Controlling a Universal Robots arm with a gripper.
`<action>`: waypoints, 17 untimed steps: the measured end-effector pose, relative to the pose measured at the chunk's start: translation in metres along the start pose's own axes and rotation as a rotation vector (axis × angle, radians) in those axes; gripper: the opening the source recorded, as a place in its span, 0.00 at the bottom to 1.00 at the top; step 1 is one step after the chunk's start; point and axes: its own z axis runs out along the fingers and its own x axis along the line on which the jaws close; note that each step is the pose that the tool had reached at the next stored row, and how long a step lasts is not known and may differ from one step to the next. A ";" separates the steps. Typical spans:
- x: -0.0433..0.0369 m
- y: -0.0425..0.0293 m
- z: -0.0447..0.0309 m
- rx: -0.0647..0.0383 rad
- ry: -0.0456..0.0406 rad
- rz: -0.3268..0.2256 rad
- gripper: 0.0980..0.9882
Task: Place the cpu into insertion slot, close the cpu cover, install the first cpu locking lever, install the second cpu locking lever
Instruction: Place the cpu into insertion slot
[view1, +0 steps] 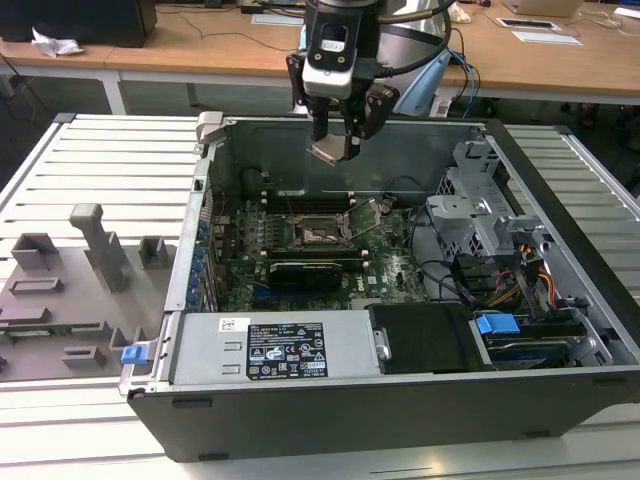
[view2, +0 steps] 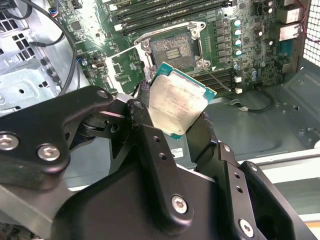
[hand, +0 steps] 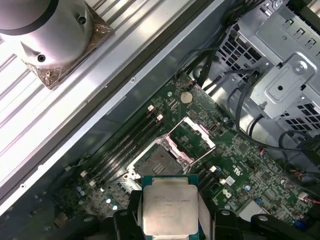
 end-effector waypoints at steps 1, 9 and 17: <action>0.0004 0.0004 0.0004 0.000 -0.0003 0.003 0.49; 0.0021 0.0020 0.0032 0.000 -0.0027 0.025 0.49; 0.0026 0.0022 0.0061 -0.001 -0.0058 0.060 0.49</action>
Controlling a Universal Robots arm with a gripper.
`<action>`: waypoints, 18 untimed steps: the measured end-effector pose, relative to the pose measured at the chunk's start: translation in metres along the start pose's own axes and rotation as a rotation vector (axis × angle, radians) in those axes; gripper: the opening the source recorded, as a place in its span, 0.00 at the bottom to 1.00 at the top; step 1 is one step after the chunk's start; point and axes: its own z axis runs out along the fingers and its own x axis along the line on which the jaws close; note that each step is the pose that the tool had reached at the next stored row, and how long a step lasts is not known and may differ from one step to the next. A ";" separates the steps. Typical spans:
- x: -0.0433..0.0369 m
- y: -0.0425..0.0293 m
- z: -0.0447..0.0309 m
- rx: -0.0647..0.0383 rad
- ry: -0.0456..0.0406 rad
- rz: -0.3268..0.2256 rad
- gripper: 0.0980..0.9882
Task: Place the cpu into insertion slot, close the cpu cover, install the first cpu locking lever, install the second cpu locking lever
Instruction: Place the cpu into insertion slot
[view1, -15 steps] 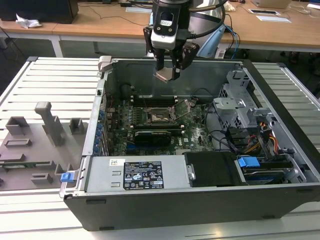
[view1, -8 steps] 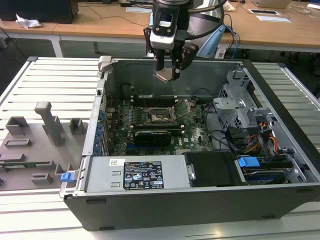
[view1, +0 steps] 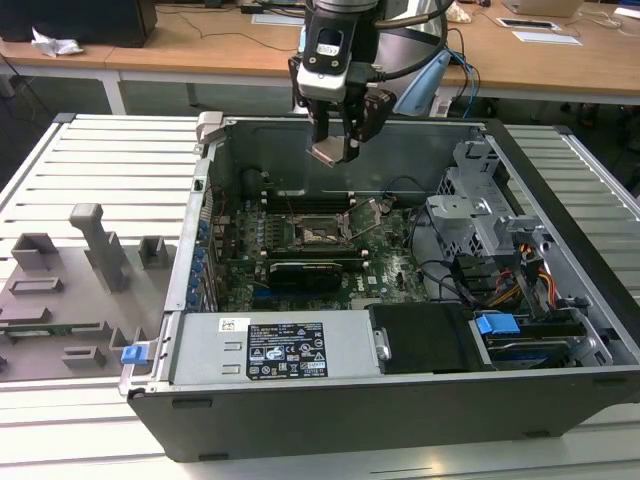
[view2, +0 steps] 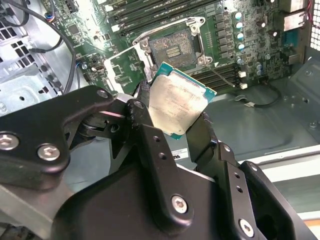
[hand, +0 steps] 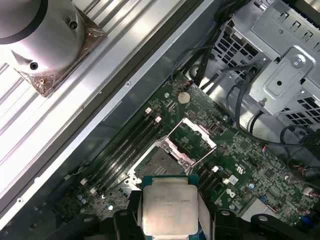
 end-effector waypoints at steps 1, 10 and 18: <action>0.0000 -0.0001 0.0007 0.000 -0.0009 0.010 0.49; 0.0002 -0.0001 0.0032 -0.002 -0.0085 0.096 0.49; 0.0003 -0.0001 0.0038 -0.003 -0.0158 0.179 0.49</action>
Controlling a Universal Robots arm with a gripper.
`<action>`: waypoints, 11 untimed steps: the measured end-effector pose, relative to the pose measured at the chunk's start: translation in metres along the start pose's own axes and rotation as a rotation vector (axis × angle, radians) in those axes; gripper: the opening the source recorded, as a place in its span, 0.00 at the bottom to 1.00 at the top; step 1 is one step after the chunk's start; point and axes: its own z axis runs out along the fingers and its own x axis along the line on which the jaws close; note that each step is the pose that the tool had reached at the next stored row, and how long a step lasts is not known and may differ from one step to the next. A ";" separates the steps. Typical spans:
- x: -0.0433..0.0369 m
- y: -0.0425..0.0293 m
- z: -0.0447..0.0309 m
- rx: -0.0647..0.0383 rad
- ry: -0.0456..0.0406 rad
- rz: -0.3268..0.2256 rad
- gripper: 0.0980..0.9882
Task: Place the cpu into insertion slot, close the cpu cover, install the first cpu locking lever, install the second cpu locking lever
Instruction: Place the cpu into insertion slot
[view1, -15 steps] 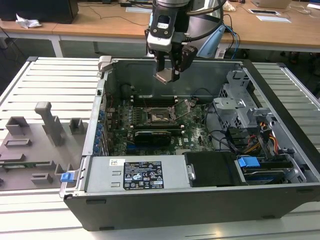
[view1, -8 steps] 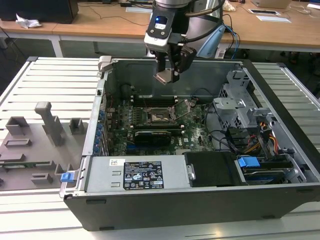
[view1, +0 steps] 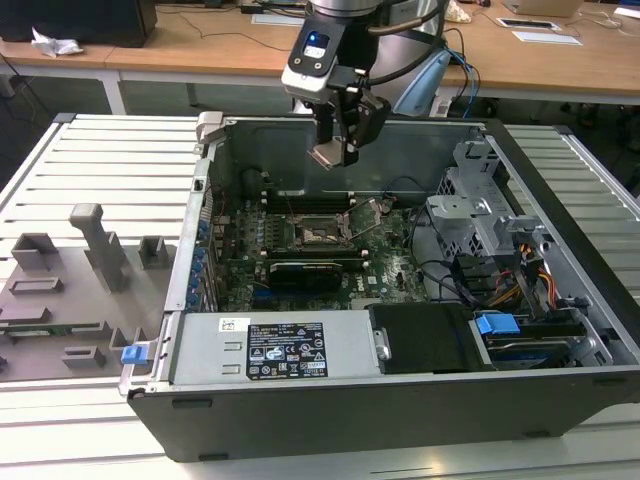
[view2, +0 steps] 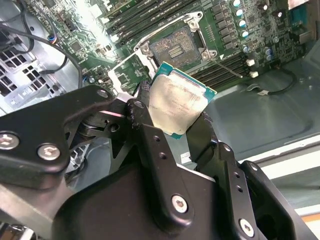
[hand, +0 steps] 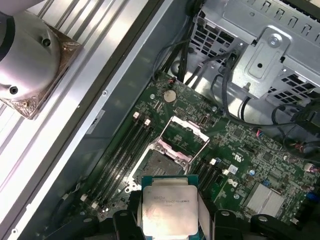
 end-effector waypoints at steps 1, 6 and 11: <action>0.0000 0.0000 0.0000 0.000 -0.0006 0.007 0.49; 0.0001 0.0000 0.0003 -0.001 -0.0047 0.052 0.49; 0.0001 0.0000 0.0005 -0.002 -0.0090 0.100 0.49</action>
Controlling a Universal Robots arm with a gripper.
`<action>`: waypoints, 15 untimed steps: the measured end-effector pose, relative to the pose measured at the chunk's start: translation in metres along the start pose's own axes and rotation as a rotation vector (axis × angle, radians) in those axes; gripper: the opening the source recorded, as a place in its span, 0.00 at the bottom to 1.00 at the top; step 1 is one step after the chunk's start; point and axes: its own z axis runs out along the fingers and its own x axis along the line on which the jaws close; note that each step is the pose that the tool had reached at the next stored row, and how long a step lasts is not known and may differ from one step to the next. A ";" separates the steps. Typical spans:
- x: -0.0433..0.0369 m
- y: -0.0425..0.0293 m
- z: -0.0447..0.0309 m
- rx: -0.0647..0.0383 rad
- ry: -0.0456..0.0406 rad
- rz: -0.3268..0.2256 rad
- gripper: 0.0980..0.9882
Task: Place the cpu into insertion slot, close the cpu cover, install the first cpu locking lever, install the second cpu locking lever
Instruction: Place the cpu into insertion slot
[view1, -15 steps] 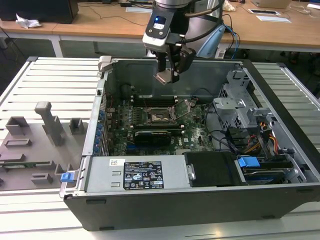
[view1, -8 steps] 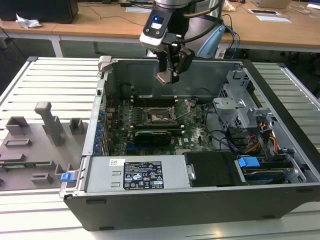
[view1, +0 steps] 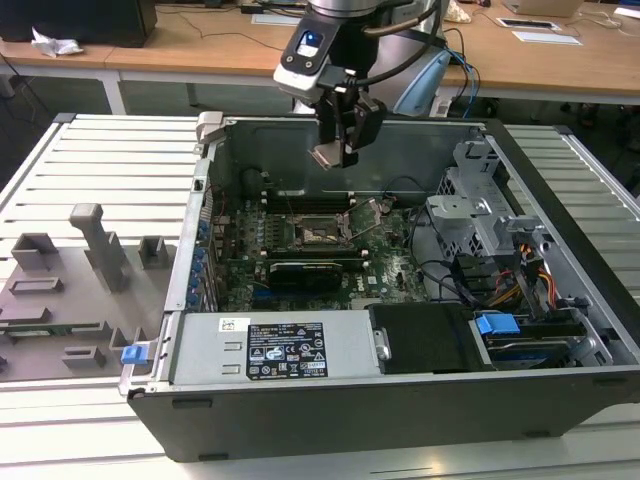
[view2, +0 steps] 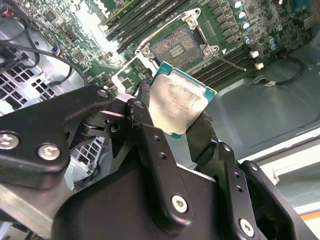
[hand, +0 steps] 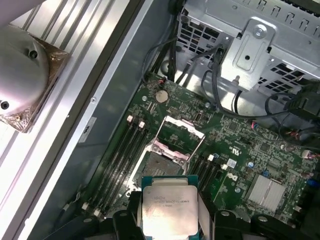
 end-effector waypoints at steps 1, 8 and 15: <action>0.0000 0.0000 0.0001 0.000 -0.0008 0.010 0.49; 0.0000 0.0000 0.0003 -0.001 -0.0069 0.078 0.49; 0.0000 -0.0001 0.0008 -0.003 -0.0137 0.155 0.49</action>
